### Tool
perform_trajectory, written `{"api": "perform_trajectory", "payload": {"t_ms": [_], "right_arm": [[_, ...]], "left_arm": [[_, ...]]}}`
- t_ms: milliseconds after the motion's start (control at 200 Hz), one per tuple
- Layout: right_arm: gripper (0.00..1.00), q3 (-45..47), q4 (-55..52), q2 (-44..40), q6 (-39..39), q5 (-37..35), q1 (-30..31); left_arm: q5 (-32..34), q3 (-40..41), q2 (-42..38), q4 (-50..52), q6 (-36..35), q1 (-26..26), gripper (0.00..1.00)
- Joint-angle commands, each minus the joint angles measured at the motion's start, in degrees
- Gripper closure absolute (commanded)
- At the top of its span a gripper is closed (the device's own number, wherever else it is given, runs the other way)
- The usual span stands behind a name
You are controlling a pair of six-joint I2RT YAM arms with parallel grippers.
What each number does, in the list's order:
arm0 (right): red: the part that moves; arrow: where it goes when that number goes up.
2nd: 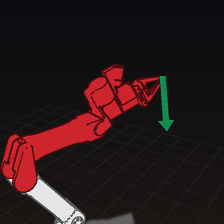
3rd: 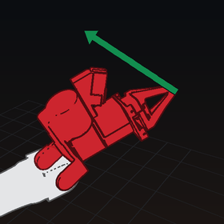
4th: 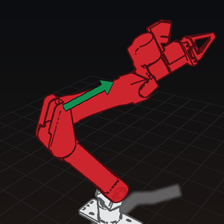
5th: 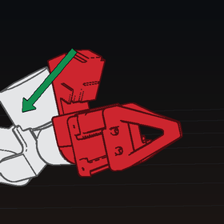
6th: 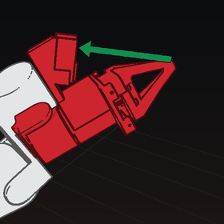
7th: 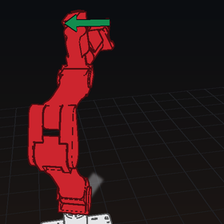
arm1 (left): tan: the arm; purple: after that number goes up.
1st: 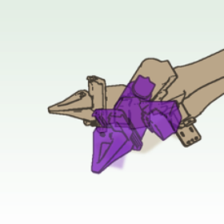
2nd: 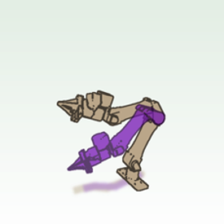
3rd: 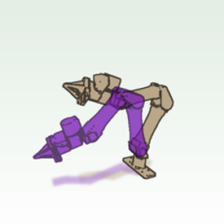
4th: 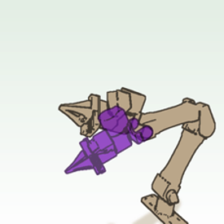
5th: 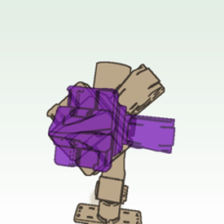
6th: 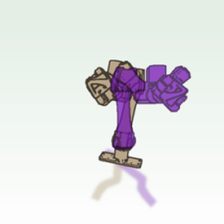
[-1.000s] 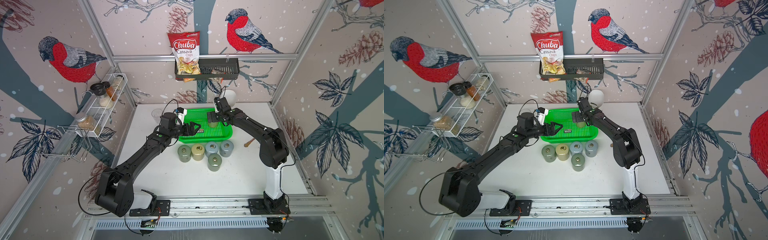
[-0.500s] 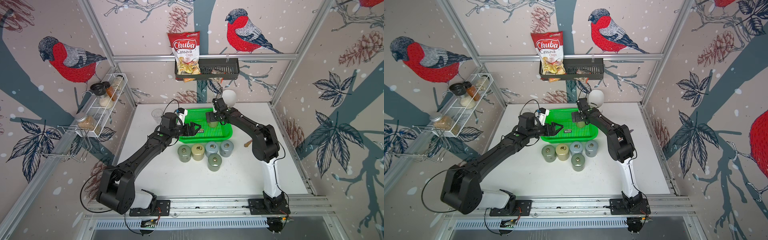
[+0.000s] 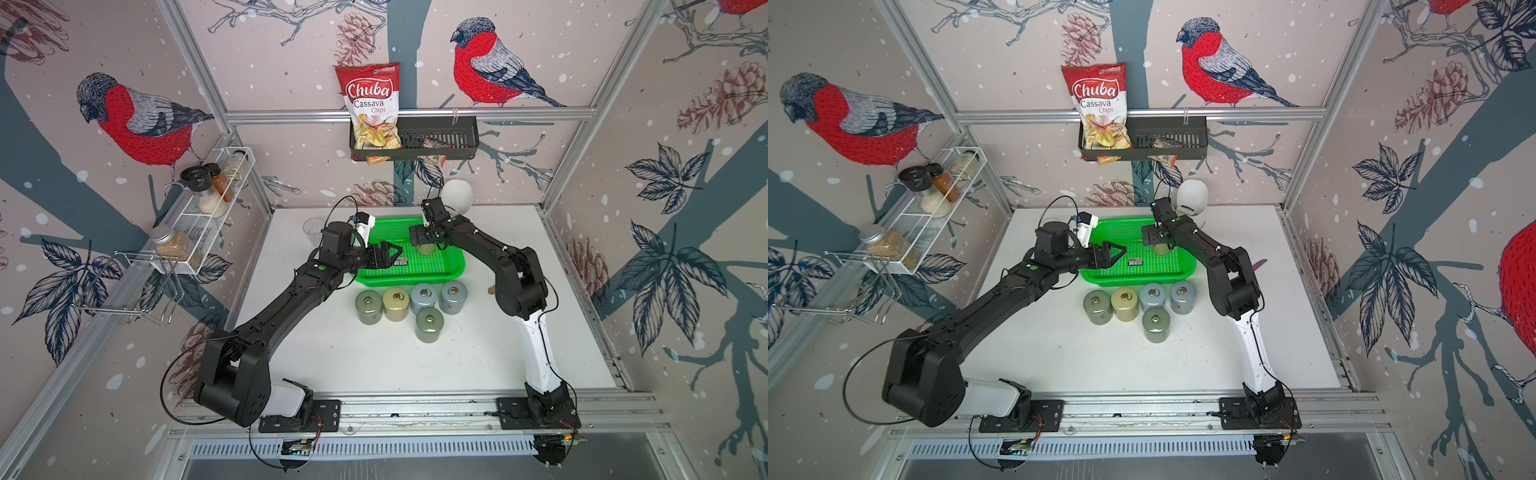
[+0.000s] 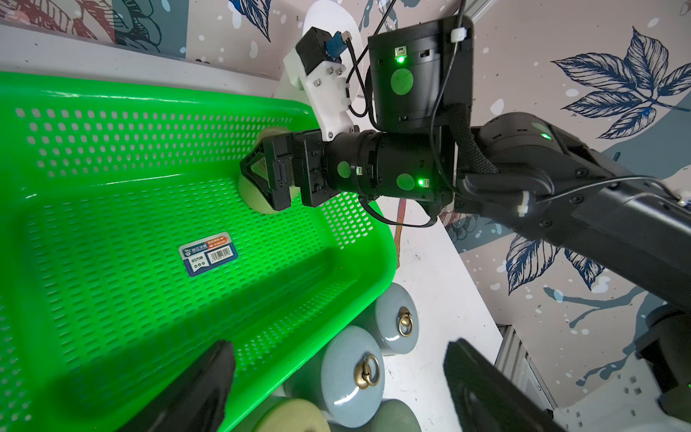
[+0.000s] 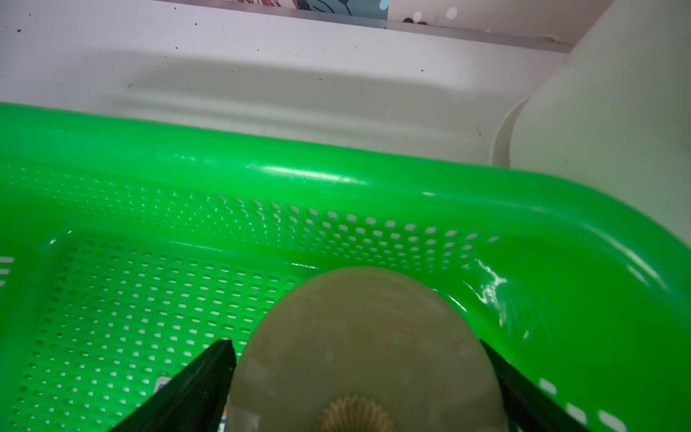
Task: Take the tea canister out of the basket
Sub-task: Pick up the tea canister from the basket.
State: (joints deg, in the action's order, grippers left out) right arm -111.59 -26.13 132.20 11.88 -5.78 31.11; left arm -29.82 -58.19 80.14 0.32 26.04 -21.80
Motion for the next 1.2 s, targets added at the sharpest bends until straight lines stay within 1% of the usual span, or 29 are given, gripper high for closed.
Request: {"api": "perform_trajectory", "payload": {"t_ms": [0, 195, 285, 395, 555, 635, 785, 840, 916, 1196], "right_arm": [[0.03, -0.8, -0.8, 0.5, -0.2, 0.3, 0.0], [0.12, -0.9, -1.5, 0.9, -0.1, 0.4, 0.0], [0.13, -0.9, -1.9, 1.0, 0.0, 0.6, 0.0], [0.22, -0.8, -2.1, 1.0, -0.1, 0.6, 0.0], [0.47, -0.9, -2.3, 0.5, -0.1, 0.7, 0.2], [0.55, -1.0, -2.3, -0.1, -0.3, 0.6, 0.3], [0.73, -1.0, -2.3, -1.7, -0.9, 0.2, 0.8], [0.82, -1.1, -2.5, -2.1, -0.8, 0.3, 0.9], [1.0, -1.2, -2.8, -2.6, -0.8, 0.2, 1.2], [1.0, -0.1, -3.0, -8.0, -1.9, -1.8, 3.0]], "left_arm": [[-0.5, -0.1, 0.2, -1.9, -0.8, 0.3, 0.08], [-1.0, 0.0, 0.5, -2.2, -0.6, 0.4, 0.08], [-1.0, 0.1, 0.5, -2.2, -0.6, 0.4, 0.08], [-1.0, 0.2, 0.4, -2.2, -0.6, 0.4, 0.08], [-1.1, 0.2, 0.1, -2.2, -0.4, 0.4, 0.08], [-1.1, 0.3, -0.1, -2.1, -0.5, 0.4, 0.08], [-0.8, 0.6, -0.7, -2.2, -0.2, 0.4, 0.08], [-0.8, 0.7, -0.9, -2.4, -0.1, 0.4, 0.08], [-0.9, 0.7, -1.2, -2.7, 0.2, 0.4, 0.08], [-1.2, 0.7, -3.2, -3.0, 1.0, 0.4, 0.08]]}}
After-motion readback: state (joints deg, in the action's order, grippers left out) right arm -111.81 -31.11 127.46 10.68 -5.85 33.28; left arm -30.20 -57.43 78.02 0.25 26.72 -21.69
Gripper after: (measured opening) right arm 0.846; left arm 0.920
